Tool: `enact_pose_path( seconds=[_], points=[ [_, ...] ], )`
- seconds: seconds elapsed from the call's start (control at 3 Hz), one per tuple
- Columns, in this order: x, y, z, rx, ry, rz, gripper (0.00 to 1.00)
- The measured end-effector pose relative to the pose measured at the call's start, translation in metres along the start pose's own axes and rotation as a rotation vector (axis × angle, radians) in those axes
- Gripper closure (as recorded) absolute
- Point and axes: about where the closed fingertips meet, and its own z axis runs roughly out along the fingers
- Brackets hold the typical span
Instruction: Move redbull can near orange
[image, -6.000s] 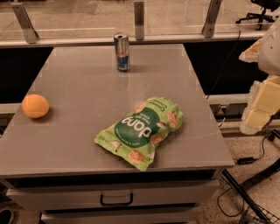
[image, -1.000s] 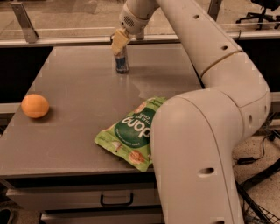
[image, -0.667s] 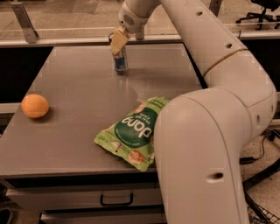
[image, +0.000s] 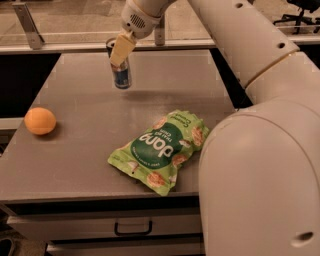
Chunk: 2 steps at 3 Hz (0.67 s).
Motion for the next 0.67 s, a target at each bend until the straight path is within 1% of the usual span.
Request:
enact_pose_path(
  seconds=[0.33,0.67],
  points=[
    [-0.021,0.038,0.001,-0.071,-0.039,-0.082,1.0],
    [-0.039,0.07,0.004,-0.134,-0.076,-0.15,1.0]
  ],
)
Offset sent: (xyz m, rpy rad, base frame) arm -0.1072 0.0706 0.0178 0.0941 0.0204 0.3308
